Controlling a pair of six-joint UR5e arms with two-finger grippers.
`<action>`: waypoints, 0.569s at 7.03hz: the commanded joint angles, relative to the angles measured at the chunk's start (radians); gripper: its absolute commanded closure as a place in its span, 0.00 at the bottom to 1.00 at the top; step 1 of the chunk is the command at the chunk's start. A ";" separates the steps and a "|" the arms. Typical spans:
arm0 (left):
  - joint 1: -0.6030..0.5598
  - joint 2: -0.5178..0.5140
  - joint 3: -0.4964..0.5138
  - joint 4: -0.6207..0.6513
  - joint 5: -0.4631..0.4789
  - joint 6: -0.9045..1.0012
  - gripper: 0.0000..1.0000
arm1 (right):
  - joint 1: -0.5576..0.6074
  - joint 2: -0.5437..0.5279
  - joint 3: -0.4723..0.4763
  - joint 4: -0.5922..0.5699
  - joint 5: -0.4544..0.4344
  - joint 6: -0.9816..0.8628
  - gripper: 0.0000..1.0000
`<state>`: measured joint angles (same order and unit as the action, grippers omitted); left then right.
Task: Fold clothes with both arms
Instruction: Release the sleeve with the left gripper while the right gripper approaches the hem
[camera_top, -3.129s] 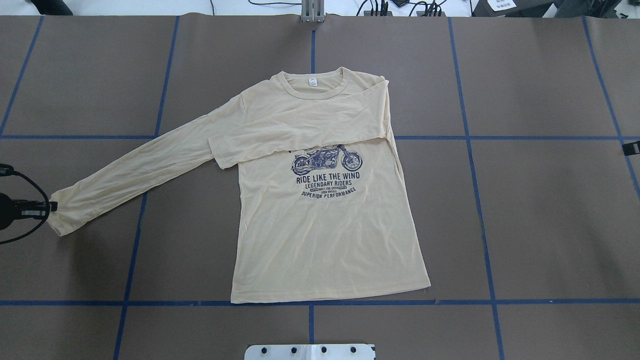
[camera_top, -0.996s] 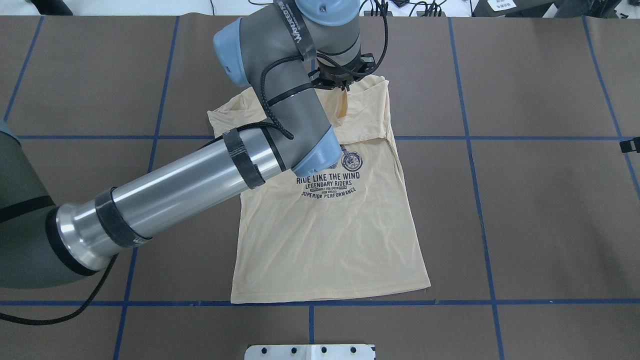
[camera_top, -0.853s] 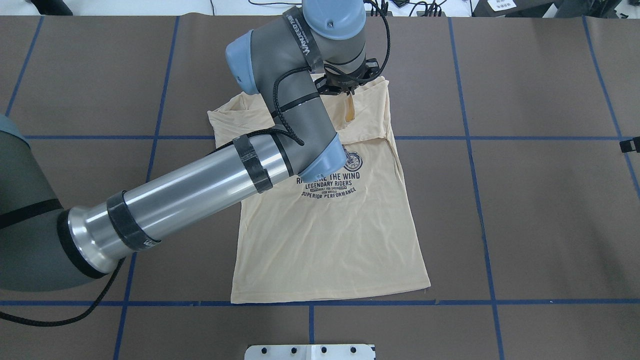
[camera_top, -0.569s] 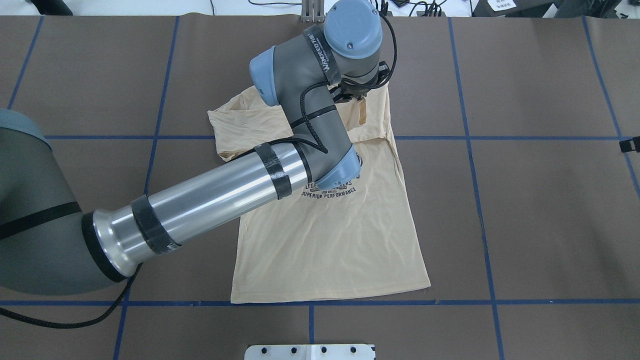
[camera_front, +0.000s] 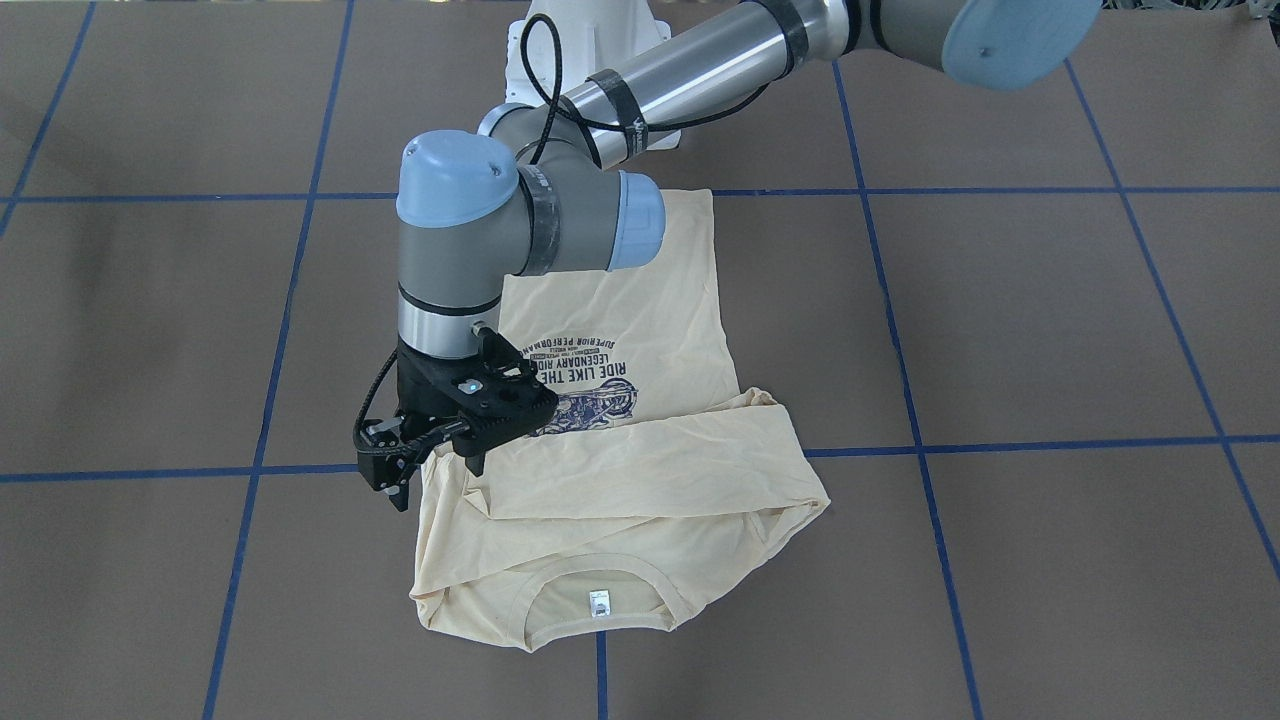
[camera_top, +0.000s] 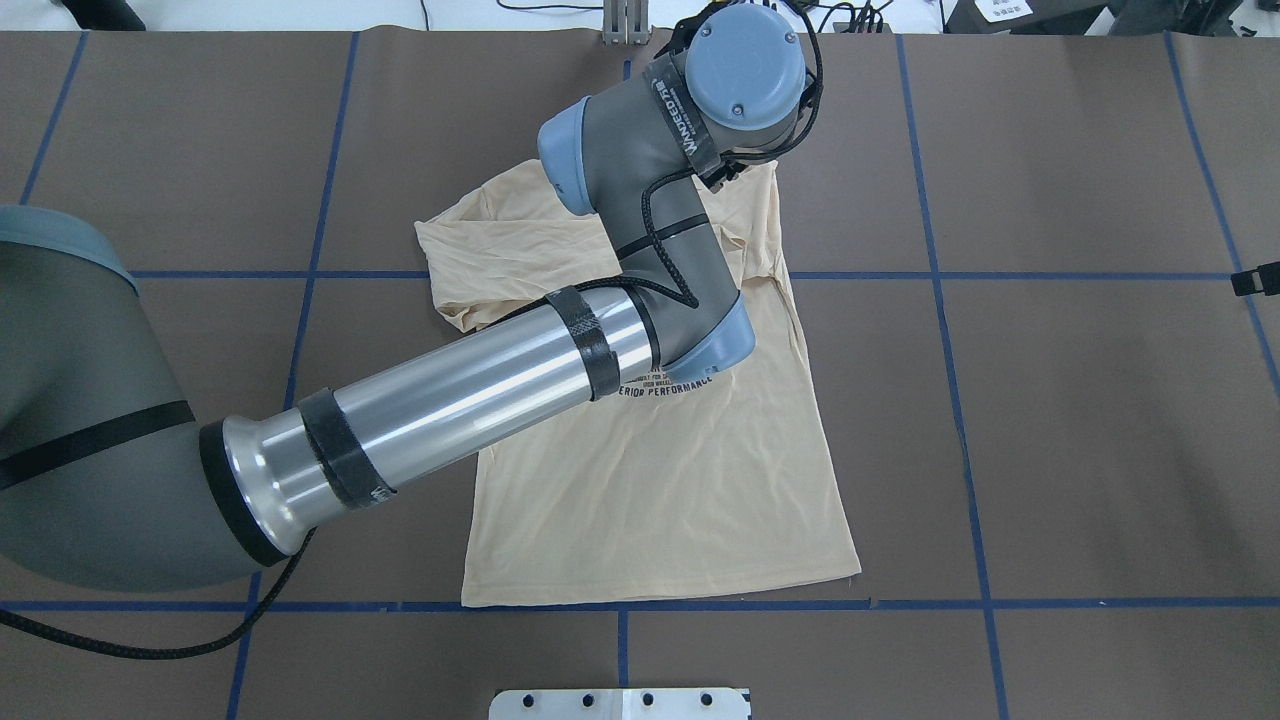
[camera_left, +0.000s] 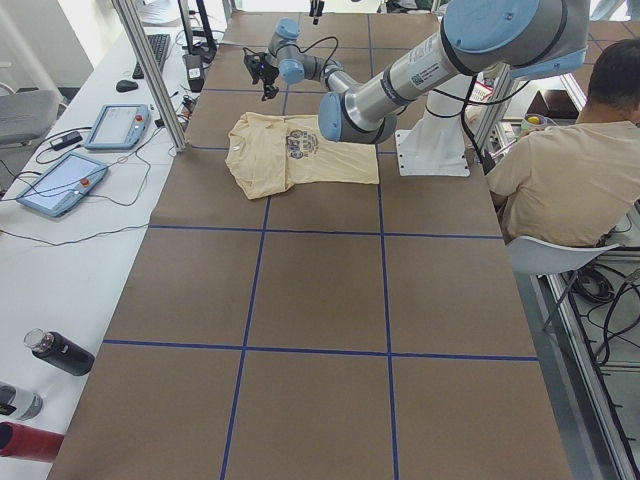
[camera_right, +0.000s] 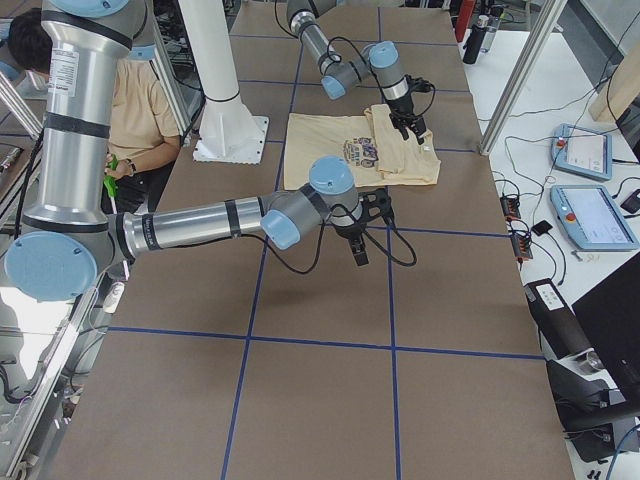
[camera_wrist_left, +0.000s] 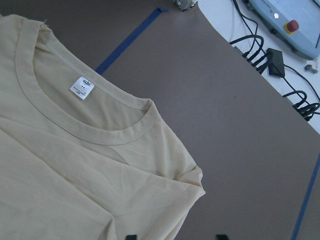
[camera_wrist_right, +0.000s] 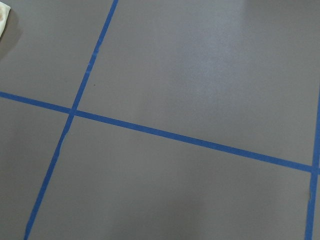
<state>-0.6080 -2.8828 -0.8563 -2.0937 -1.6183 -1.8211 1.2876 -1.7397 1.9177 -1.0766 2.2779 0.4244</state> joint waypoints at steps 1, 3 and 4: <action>0.005 0.177 -0.245 0.024 -0.113 0.243 0.00 | -0.010 0.031 0.007 0.006 0.002 0.125 0.00; 0.002 0.456 -0.602 0.110 -0.130 0.453 0.00 | -0.100 0.045 0.033 0.078 -0.015 0.300 0.00; 0.004 0.597 -0.773 0.151 -0.141 0.515 0.00 | -0.172 0.048 0.081 0.080 -0.064 0.394 0.00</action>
<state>-0.6049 -2.4512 -1.4243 -1.9937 -1.7465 -1.3968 1.1913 -1.6969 1.9545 -1.0125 2.2559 0.7055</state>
